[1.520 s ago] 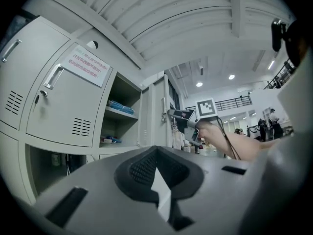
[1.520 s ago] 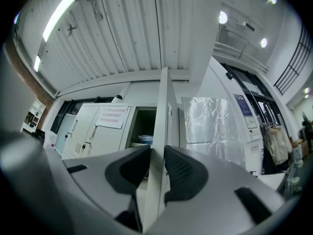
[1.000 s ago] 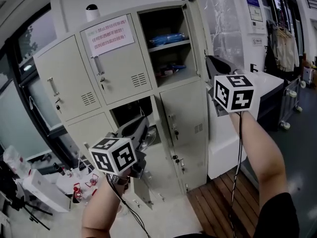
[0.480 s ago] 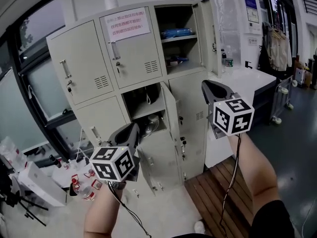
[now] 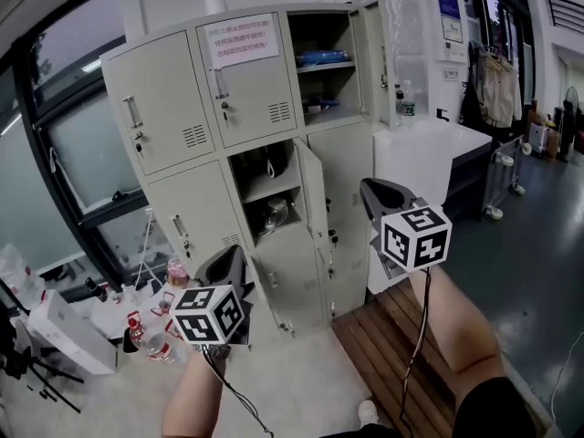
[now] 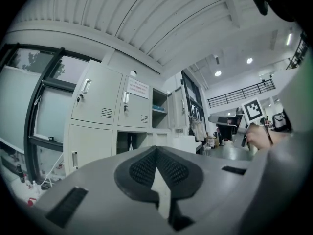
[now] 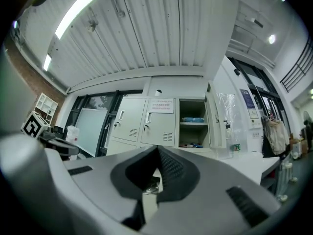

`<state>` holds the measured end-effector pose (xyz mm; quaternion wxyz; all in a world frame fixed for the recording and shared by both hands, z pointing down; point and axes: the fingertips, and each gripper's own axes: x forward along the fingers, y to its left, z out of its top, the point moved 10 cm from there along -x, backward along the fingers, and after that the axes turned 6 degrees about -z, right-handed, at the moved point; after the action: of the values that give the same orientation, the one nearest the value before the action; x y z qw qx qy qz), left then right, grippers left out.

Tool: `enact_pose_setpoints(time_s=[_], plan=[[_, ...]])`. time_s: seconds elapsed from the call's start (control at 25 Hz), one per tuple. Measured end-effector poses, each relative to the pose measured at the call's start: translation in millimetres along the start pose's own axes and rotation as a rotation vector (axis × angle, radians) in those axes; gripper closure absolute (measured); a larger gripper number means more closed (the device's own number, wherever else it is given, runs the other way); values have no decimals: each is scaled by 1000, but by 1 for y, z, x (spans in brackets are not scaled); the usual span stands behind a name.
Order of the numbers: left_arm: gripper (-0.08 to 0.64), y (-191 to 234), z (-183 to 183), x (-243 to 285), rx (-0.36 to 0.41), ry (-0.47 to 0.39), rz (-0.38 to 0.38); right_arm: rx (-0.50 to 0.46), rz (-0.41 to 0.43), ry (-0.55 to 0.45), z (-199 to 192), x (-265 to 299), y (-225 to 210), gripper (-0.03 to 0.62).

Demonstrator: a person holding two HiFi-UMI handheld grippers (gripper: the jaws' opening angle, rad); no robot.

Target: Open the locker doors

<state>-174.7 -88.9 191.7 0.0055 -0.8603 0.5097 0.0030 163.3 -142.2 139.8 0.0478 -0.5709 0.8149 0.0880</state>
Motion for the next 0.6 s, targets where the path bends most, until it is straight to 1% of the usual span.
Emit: enact_pose_setpoints(time_s=[0.12,0.28,0.44,0.6], plan=[[561,-11,-8,-13,-8,11,10,5,12,11,-5,-18,4,592],[561,-37,-9,-31,-14,11,32,6,40,12,-4,-42,0,592],[561,-76,-10,-46,-29,2,67,13,79,19,-5,-73,-13,592],[561,-126,-15,-61,-52,-8,99,4,123,46,-11,-109,-31,592]])
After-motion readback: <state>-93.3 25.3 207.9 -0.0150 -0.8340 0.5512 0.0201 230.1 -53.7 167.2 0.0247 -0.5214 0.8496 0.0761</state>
